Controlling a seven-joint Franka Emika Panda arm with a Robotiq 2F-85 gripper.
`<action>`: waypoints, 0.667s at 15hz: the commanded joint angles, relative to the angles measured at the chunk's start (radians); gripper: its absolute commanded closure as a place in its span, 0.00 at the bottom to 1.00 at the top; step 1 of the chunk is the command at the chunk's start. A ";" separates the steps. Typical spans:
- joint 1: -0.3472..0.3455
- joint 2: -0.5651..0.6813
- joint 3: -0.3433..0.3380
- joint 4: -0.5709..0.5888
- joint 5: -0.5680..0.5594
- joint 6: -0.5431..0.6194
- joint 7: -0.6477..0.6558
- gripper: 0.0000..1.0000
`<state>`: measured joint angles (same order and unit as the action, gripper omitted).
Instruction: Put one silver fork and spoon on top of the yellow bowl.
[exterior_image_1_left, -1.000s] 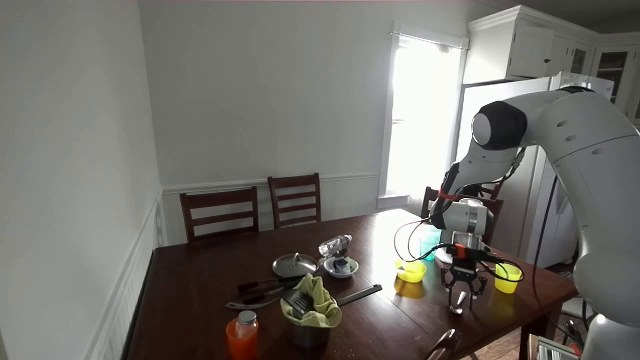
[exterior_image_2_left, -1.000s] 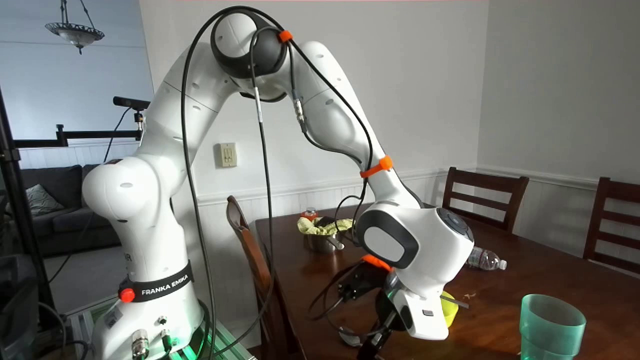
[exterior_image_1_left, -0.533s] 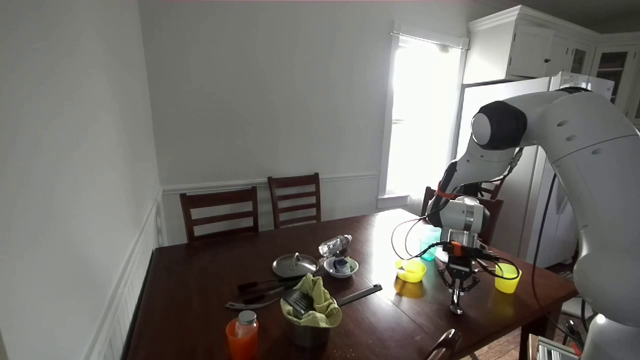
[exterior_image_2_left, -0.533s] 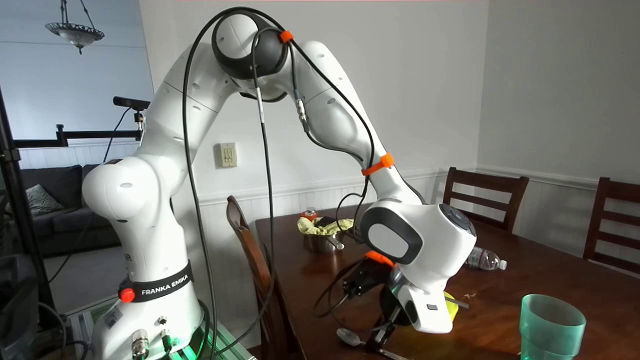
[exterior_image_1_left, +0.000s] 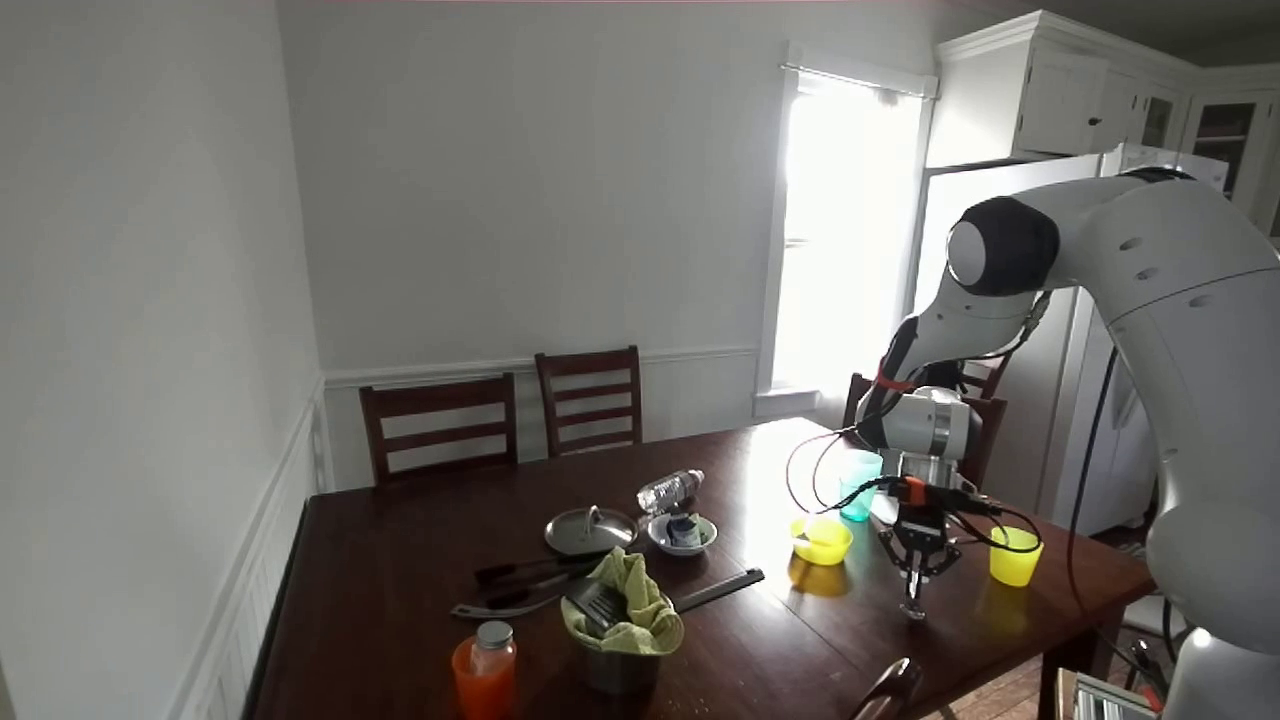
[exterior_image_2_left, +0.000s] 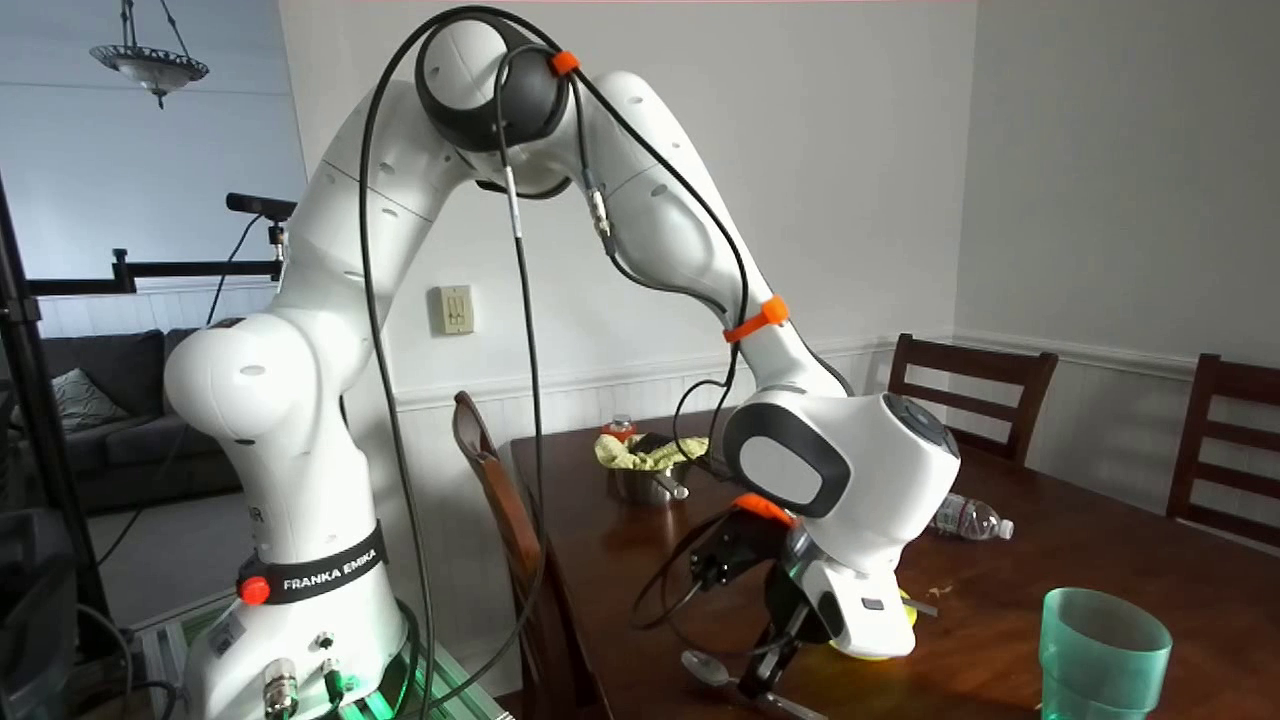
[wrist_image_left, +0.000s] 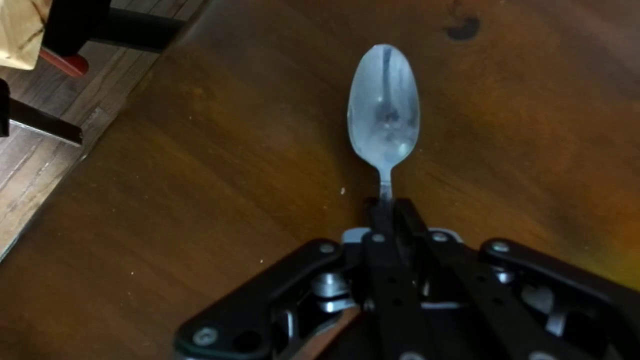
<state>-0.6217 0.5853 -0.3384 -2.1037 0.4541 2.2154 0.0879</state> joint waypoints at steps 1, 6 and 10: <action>-0.005 -0.087 -0.018 -0.010 -0.040 -0.051 -0.014 0.98; -0.009 -0.141 -0.023 0.061 -0.046 -0.119 -0.010 0.98; -0.016 -0.103 -0.001 0.165 -0.009 -0.164 -0.014 0.98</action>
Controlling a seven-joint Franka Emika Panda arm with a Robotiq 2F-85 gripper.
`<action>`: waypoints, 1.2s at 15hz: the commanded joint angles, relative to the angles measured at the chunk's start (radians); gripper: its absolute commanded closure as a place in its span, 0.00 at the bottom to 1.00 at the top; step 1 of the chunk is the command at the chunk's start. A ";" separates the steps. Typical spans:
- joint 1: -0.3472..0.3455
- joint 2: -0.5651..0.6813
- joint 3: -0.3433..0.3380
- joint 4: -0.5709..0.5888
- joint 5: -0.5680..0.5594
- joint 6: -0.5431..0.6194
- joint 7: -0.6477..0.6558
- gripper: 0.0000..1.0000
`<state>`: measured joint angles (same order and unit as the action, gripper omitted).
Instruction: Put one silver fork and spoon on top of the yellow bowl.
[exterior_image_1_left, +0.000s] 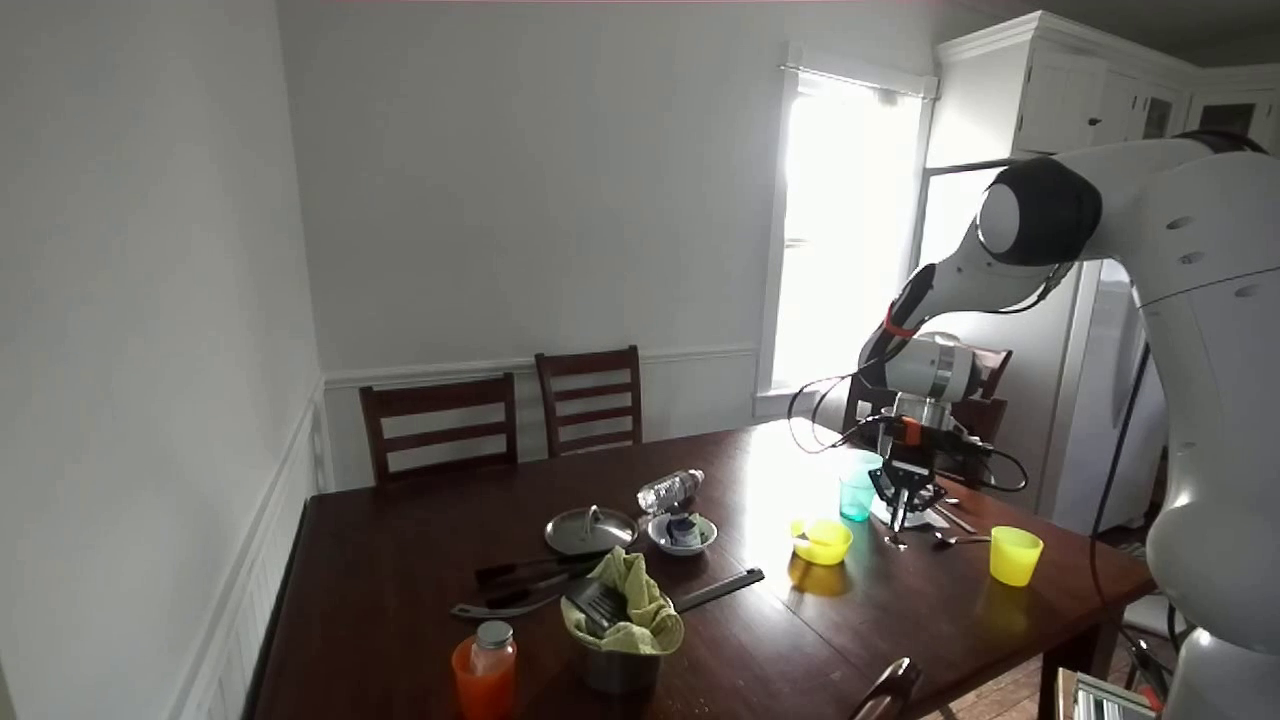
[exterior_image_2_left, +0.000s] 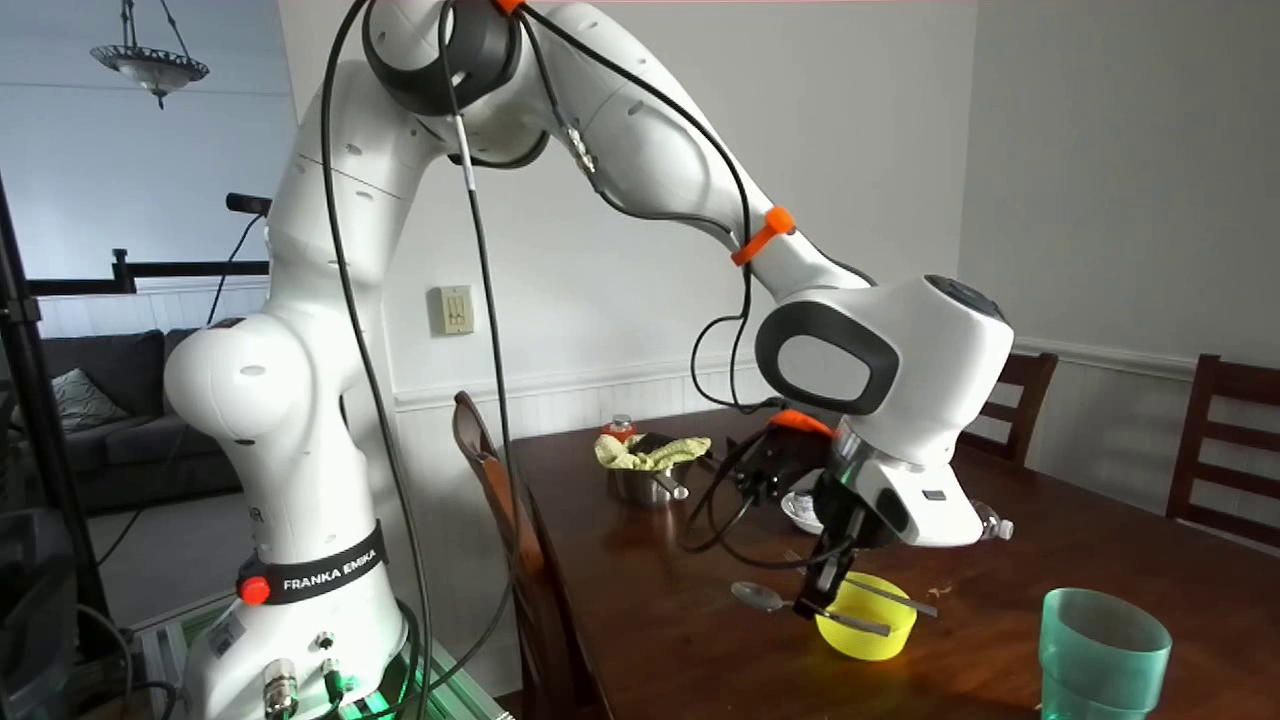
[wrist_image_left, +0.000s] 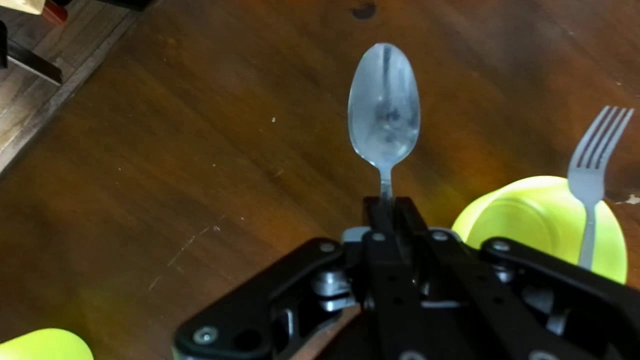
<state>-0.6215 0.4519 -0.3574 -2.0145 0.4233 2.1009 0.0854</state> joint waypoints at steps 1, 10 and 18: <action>-0.015 0.045 0.026 0.100 0.030 -0.057 -0.009 0.98; -0.046 0.196 0.091 0.266 0.121 -0.080 0.002 0.98; -0.071 0.273 0.120 0.355 0.160 -0.105 0.028 0.98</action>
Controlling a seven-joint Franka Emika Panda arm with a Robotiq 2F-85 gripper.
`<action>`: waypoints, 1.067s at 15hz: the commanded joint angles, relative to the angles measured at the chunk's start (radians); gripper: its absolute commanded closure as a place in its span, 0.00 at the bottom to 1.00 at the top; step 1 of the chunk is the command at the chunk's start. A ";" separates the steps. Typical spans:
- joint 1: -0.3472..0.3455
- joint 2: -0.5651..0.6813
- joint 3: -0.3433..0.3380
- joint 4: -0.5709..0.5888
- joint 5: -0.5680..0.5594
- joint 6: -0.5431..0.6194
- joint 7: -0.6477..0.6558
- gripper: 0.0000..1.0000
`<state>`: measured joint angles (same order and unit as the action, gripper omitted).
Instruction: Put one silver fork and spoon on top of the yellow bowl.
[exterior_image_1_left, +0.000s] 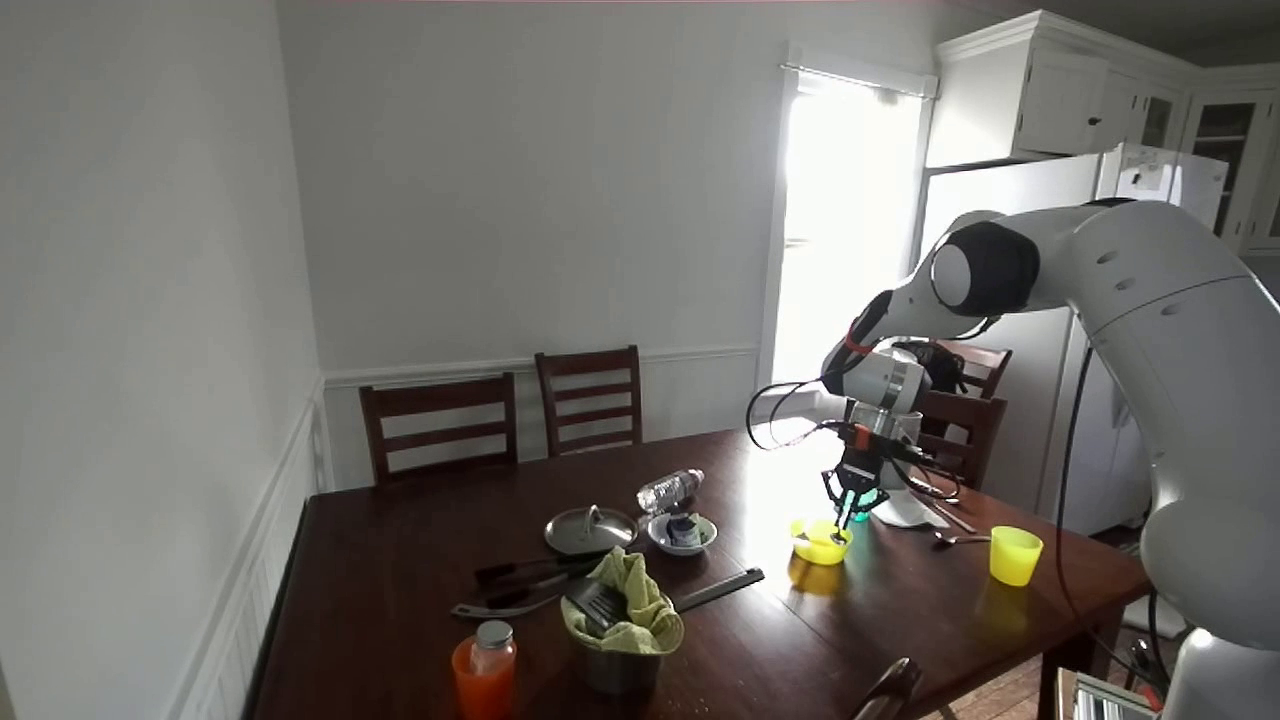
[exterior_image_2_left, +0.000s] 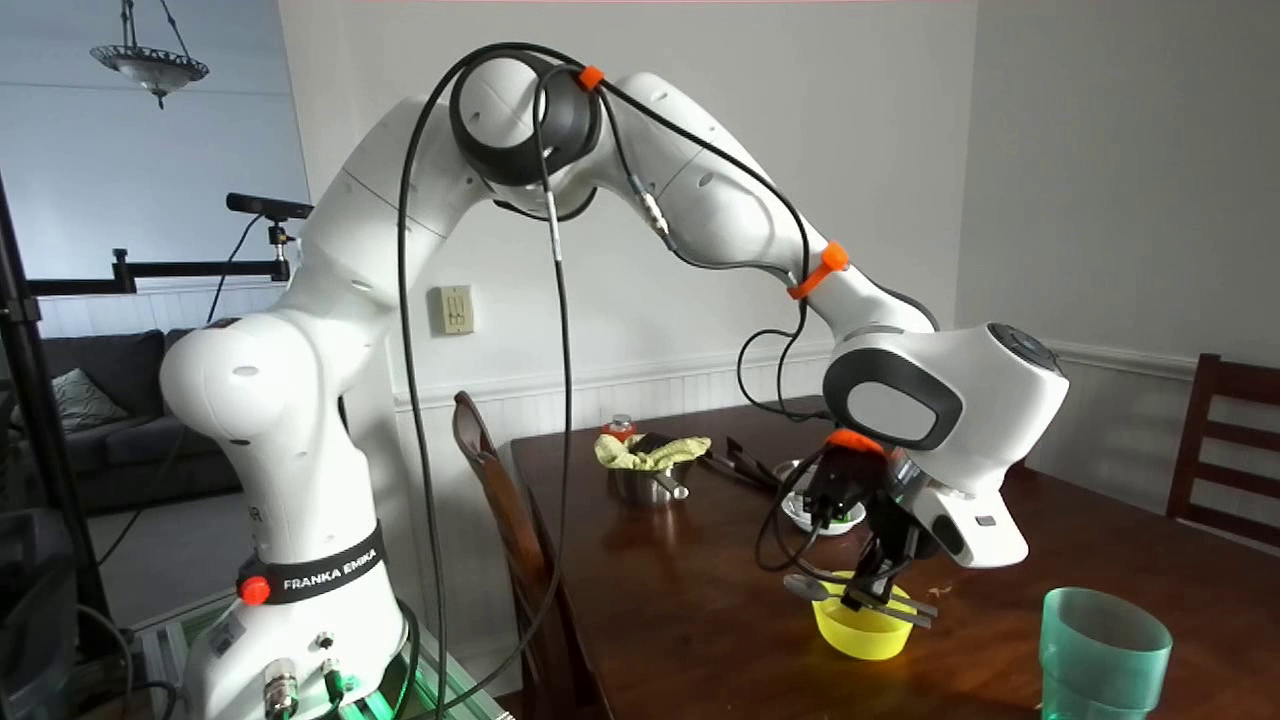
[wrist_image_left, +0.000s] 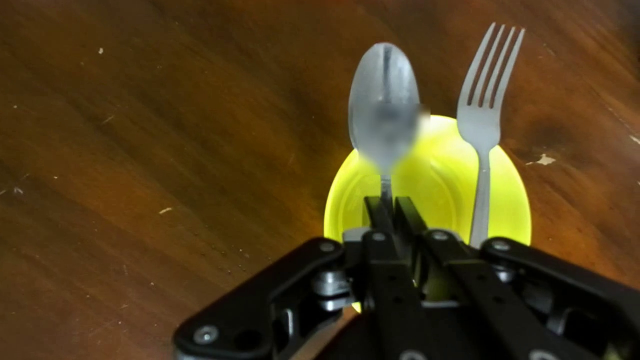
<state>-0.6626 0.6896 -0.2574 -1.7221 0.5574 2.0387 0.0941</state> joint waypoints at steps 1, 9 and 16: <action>-0.030 0.041 0.022 0.071 0.026 -0.051 0.027 0.98; -0.016 0.079 0.028 0.119 0.011 -0.061 0.087 0.98; -0.015 0.102 0.026 0.147 0.005 -0.080 0.114 0.98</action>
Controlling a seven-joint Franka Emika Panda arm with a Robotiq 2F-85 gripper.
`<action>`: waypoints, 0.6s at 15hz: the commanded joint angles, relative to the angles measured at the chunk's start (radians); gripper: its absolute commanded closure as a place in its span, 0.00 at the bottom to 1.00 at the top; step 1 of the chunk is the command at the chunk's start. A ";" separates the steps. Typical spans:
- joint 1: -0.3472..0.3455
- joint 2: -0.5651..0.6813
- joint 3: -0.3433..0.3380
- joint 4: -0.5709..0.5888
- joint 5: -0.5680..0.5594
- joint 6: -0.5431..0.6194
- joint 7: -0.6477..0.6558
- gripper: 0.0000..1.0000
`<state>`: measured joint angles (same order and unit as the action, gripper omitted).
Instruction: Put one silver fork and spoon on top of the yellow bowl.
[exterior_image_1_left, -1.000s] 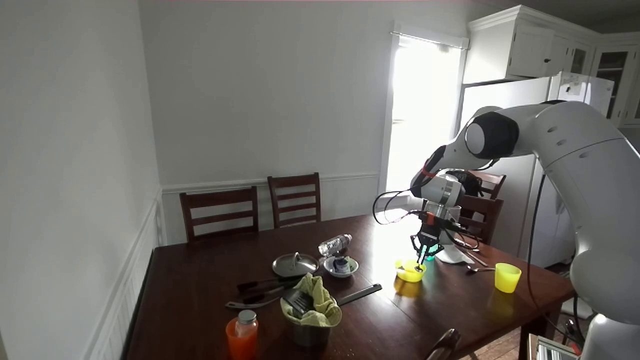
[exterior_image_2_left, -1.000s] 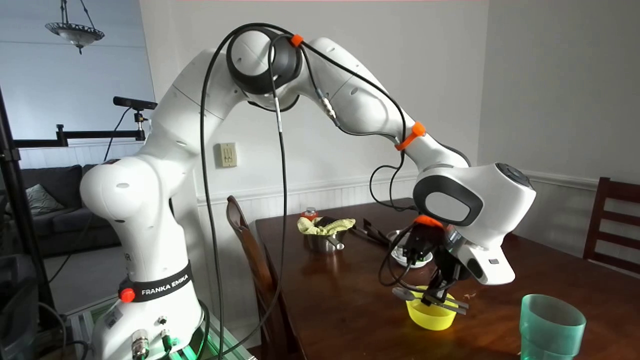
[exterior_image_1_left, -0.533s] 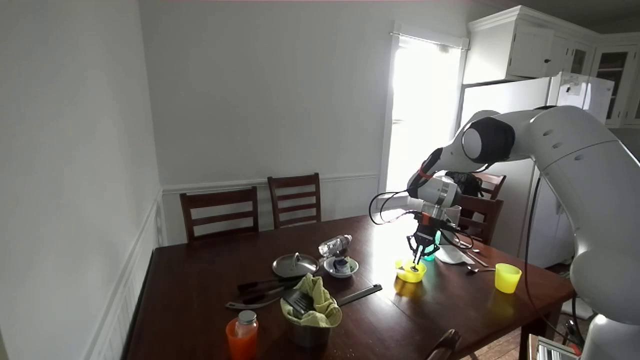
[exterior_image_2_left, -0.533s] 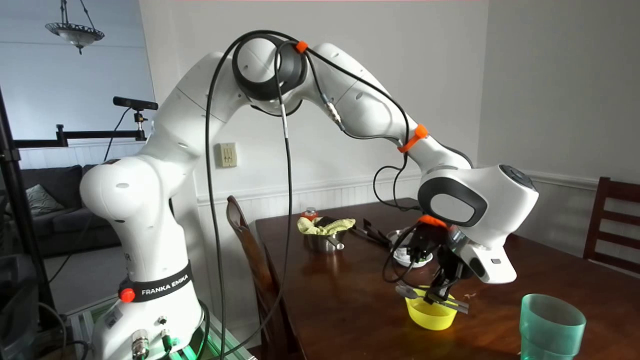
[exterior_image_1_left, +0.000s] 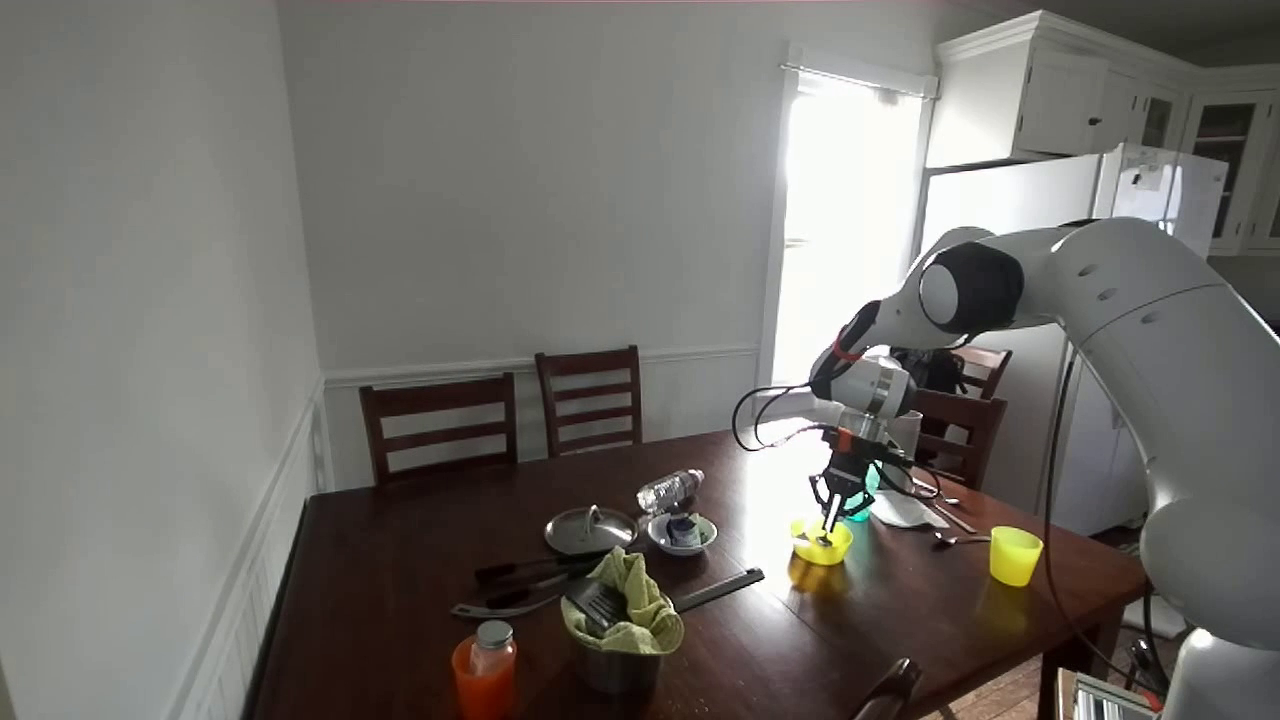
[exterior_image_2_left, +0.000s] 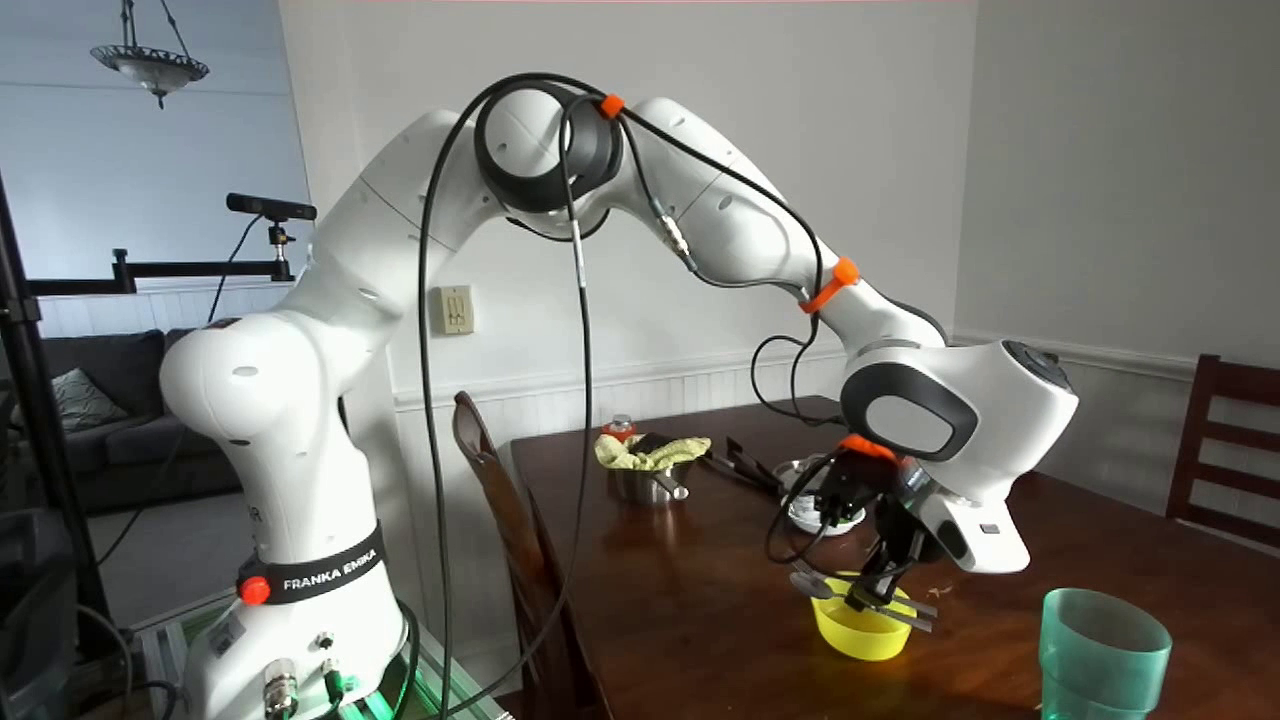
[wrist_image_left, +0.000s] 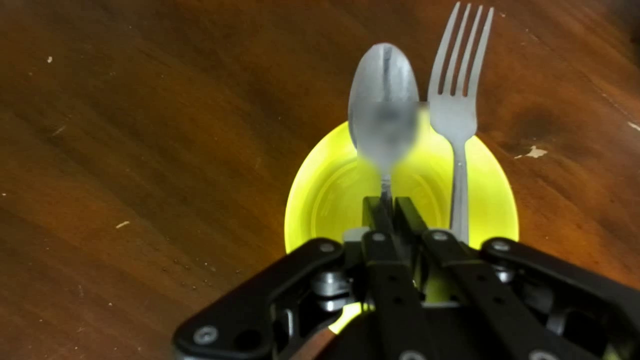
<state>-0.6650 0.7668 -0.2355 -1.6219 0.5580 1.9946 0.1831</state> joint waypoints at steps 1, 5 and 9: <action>-0.013 0.029 0.005 0.051 0.003 -0.037 0.028 0.98; -0.013 0.036 0.005 0.061 0.002 -0.043 0.039 0.95; -0.013 0.037 0.004 0.062 0.001 -0.044 0.044 0.59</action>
<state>-0.6649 0.7800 -0.2355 -1.6027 0.5578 1.9870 0.2060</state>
